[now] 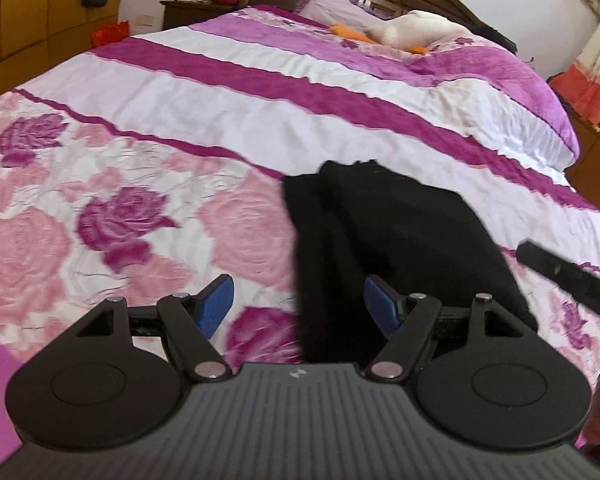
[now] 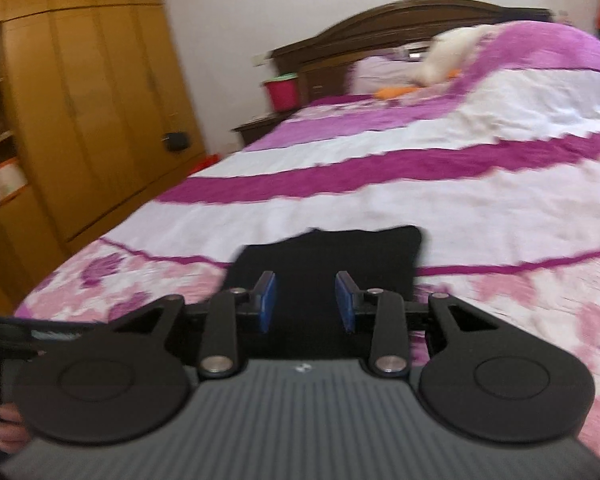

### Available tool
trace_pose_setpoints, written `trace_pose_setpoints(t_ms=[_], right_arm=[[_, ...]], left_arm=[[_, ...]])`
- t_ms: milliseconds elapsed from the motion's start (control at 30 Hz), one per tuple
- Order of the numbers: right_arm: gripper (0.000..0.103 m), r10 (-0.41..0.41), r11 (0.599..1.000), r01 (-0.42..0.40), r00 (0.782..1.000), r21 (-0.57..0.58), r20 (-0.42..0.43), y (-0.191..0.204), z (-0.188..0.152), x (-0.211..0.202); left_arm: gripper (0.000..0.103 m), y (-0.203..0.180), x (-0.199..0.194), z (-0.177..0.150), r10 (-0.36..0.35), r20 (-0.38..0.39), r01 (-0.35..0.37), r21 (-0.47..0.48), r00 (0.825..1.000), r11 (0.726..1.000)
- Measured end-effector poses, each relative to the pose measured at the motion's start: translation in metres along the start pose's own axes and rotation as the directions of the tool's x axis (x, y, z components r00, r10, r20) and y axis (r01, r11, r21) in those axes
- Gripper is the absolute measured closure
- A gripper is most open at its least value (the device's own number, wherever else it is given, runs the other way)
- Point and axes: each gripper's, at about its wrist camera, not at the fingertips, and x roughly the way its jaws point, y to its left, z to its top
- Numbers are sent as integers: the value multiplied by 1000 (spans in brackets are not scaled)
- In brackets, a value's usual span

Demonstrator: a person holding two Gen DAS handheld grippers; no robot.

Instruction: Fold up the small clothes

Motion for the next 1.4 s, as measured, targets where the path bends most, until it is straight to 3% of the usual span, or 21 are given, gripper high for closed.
trace_pose_setpoints(t_ms=[200,367,467,600,700,733,767,800,900,1033,1267,1400], right_arm=[[65,-30,996,35,997,80,-68,-25,-22,10],[66,-29,999,31,997,29,-68,-21,-35,16],[65,-24,999,26,997,29,-69,-21,-38,19],[65,-24,1000,25,998,17,-60,-21,-42,17],[65,-24,1000,25,998,16,-58,-21,-44,16],[65,-23,999,24,998,21,-56,-22,-43,16],[65,-20,999,21,998,29,-55,-23,-44,15],[65,-16,999,18,998,39,-53,-23,-43,15],[65,-7,998,10,999,67,-46,-23,-39,14],[65,43,998,-41,999,53,-32,-11,-31,8],[65,45,995,-51,997,-89,-68,16,-41,19],[65,47,993,-54,996,-102,-73,14,-36,16]], left_arm=[[27,-14,23,11,-64,-26,63,-55,998,997],[26,-16,27,16,-122,-8,120,-108,993,987],[26,-22,37,17,-98,-27,95,-89,995,991],[26,-34,56,10,-13,-66,10,-43,998,999],[27,-37,67,3,-7,-56,5,-37,998,999],[28,-38,67,2,-17,-43,16,-34,999,999],[42,-38,68,1,-30,-33,29,-32,999,999],[67,-40,66,0,-50,-19,50,-25,999,998],[91,-40,54,3,-43,41,43,2,998,999],[93,-17,31,12,-27,102,33,-60,994,998],[92,6,57,1,35,9,-34,-53,999,998],[88,5,51,2,12,33,-11,-30,999,999]])
